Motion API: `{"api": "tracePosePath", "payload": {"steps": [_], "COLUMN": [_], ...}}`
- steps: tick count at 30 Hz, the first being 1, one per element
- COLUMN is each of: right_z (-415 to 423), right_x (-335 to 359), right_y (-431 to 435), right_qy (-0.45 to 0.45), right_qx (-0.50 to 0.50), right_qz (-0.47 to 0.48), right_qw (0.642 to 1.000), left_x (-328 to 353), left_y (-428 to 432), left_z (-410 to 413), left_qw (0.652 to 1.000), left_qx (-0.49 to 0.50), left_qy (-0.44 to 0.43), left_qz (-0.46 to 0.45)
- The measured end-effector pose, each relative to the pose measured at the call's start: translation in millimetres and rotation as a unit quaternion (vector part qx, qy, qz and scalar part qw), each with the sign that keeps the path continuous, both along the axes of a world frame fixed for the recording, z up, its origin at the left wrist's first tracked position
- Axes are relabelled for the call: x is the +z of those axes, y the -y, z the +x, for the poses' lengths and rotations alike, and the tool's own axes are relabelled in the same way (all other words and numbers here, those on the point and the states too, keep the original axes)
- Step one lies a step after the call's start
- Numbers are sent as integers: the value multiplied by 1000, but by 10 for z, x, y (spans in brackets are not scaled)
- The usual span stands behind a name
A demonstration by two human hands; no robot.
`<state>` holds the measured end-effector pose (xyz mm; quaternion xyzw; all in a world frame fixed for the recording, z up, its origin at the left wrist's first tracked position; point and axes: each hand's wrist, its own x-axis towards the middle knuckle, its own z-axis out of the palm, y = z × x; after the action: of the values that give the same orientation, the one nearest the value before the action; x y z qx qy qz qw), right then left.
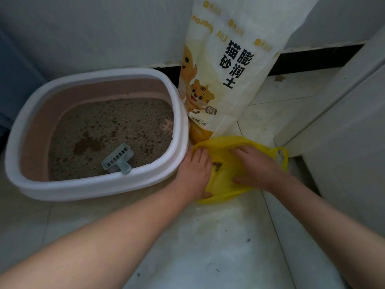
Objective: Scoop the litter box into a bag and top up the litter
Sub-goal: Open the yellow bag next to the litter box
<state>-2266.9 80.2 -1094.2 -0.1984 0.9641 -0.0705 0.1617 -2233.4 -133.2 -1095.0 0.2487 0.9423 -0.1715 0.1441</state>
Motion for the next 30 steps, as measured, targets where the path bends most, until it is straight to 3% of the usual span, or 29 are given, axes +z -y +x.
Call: {"api": "tracePosePath", "payload": {"steps": [3,6,12,19,30], "right_z": [15,52,186,141,0], "right_x": [51,-11,-71,271,906], "right_y": [-37,-137,-130,96,307], "right_qy": [-69,-16,58,-16,-11], "right_qx": [12,-14,-36,-57,-19], "right_qz": [-28,2,4,-78,-63], "right_qw": [997,1000,998,995,998], "left_x": [7,-11,-24,203,723], "left_y": [36,41,-55,219,476], "left_z": [-21,-21,-73,-57,35], "left_qw": [999,996,988,995,970], "left_qx": [-21,-35,-27,-64,-65], "left_qy": [-29,-18,26,-5,-16], "left_qz": [5,-81,-147,73,235]}}
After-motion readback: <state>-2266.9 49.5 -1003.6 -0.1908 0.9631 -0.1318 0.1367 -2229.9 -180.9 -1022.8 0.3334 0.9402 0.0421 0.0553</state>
